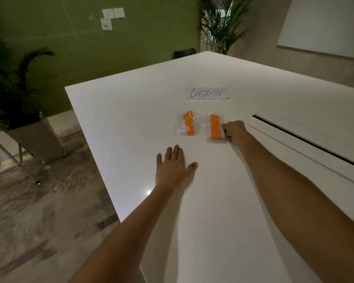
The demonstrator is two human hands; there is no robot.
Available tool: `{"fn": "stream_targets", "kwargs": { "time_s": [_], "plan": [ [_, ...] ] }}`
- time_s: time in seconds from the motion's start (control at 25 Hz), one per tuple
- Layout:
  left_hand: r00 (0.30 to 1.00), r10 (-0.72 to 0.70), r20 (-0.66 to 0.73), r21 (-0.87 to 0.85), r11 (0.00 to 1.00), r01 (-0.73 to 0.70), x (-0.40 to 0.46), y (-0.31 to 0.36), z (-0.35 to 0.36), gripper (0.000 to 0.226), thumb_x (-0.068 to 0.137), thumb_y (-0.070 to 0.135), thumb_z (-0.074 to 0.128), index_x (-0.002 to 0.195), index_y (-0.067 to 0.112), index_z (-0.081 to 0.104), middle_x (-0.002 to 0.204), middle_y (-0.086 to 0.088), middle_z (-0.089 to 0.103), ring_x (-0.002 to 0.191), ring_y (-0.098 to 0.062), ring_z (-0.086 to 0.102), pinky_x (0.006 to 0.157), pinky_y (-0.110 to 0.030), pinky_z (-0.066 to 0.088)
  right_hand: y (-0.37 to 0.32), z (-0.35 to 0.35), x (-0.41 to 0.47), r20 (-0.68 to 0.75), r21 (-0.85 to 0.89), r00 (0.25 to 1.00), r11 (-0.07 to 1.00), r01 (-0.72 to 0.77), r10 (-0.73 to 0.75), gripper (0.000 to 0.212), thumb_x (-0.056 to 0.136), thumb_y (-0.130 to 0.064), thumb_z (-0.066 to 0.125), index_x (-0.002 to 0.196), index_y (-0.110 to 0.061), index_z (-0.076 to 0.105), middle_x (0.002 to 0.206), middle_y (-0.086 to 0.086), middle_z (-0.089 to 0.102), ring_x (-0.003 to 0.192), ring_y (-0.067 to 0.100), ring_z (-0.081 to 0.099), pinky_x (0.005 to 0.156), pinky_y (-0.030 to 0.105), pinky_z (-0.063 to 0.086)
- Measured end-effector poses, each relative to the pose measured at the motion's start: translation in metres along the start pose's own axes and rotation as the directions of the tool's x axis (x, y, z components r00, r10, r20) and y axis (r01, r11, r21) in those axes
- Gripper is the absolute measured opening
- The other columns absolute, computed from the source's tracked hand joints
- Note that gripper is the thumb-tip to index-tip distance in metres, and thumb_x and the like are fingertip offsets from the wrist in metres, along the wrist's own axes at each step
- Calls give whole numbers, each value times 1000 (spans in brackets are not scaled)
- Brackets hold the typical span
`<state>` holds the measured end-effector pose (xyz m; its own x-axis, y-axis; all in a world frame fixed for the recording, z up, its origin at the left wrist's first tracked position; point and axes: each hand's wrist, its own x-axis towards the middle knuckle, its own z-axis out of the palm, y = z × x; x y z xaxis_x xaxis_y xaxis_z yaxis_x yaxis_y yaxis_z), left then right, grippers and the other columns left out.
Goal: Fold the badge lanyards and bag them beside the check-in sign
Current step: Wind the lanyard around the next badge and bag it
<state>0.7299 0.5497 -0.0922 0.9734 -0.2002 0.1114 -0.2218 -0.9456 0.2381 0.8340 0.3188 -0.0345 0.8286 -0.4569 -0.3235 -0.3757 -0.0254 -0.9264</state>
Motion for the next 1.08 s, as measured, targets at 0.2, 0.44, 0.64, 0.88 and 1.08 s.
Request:
{"fn": "stream_targets", "kwargs": {
  "time_s": [0.2, 0.44, 0.64, 0.88, 1.08],
  "plan": [
    [1000, 1, 5, 1, 1000, -1, 1, -1, 1, 85, 83, 67, 10, 150, 15, 6, 160, 1, 6, 147, -17, -2, 118, -47, -4, -5, 1, 21, 31, -131, 998, 990, 58, -55, 20, 86, -10, 58, 72, -16, 45, 76, 3, 49, 61, 15, 48, 52, 25, 43],
    [1000, 14, 4, 0, 1000, -14, -1, -1, -2, 84, 84, 66, 12, 150, 14, 7, 160, 0, 7, 147, -18, -1, 118, -47, -4, -4, 14, 35, -121, -223, 988, 972, 69, -97, 26, 85, -18, 67, 70, -9, 47, 75, 10, 56, 78, 25, 58, 57, 28, 45],
    [1000, 10, 15, 6, 1000, -10, -1, -1, -2, 84, 84, 66, 11, 150, 14, 6, 160, 0, 5, 147, -18, -3, 117, -47, -6, 6, 18, 30, -240, -268, 952, 956, 123, -190, 36, 77, -24, 72, 103, -1, 63, 110, 18, 67, 100, 32, 65, 77, 33, 53],
    [1000, -2, 26, 3, 1000, 2, -3, 1, -5, 84, 84, 66, 10, 150, 14, 5, 160, 0, 5, 147, -18, -4, 116, -46, -8, 10, 12, 18, -242, -295, 937, 939, 174, -250, 38, 88, -36, 59, 98, -2, 71, 101, 19, 72, 95, 35, 67, 88, 40, 54],
    [998, -7, 58, 0, 1000, 7, -6, 4, -10, 83, 85, 65, 11, 150, 14, 3, 160, 0, 2, 147, -17, -6, 118, -47, -7, 17, -14, -14, -196, -495, 892, 827, 268, -407, 37, 91, -34, 54, 116, -9, 64, 119, 14, 66, 111, 34, 59, 98, 37, 45]
  ]
}}
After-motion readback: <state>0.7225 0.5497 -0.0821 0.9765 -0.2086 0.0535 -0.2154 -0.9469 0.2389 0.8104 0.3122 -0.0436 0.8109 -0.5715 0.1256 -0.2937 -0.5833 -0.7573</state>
